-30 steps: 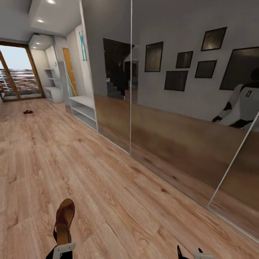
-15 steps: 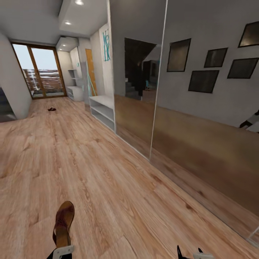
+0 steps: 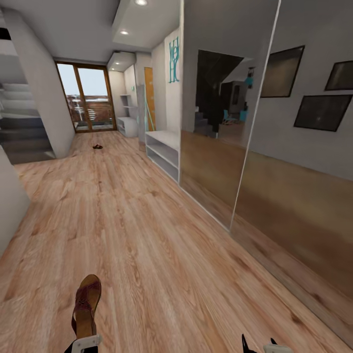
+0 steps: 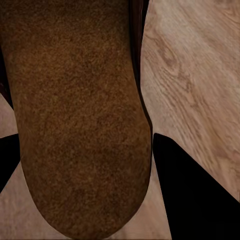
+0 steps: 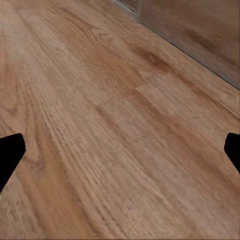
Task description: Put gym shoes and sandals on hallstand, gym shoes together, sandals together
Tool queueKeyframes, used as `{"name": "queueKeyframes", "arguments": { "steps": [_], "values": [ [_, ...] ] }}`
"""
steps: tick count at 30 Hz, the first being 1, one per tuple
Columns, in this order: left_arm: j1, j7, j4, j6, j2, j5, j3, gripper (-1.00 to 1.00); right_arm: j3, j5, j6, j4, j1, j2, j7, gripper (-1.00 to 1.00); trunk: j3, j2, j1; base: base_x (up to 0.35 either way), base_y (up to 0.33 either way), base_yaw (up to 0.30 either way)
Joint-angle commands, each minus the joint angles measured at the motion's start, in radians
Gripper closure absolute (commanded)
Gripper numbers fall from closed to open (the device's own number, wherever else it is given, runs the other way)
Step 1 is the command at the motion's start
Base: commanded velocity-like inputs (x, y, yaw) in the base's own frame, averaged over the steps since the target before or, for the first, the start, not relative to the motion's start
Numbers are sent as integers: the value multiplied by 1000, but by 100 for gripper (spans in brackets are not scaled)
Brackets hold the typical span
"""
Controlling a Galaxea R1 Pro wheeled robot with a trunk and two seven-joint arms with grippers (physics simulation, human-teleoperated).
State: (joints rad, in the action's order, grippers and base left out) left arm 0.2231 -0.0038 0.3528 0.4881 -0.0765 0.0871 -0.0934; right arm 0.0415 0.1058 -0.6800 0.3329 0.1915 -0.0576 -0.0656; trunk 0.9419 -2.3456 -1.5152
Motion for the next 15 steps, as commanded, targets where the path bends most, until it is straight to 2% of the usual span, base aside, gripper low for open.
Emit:
{"name": "queueKeyframes", "arguments": {
  "steps": [1, 15],
  "values": [
    [1, 1, -1, 3, 0, 6, 3, 100, 6, 9, -3, 0, 0, 0, 0, -100, 1, 0, 0, 335, 3, 279],
    [1, 1, -2, 3, 0, 6, 3, 100, 7, 9, -3, 0, 0, 1, 0, -100, 1, 0, 0, 336, 0, 279]
  ]
}}
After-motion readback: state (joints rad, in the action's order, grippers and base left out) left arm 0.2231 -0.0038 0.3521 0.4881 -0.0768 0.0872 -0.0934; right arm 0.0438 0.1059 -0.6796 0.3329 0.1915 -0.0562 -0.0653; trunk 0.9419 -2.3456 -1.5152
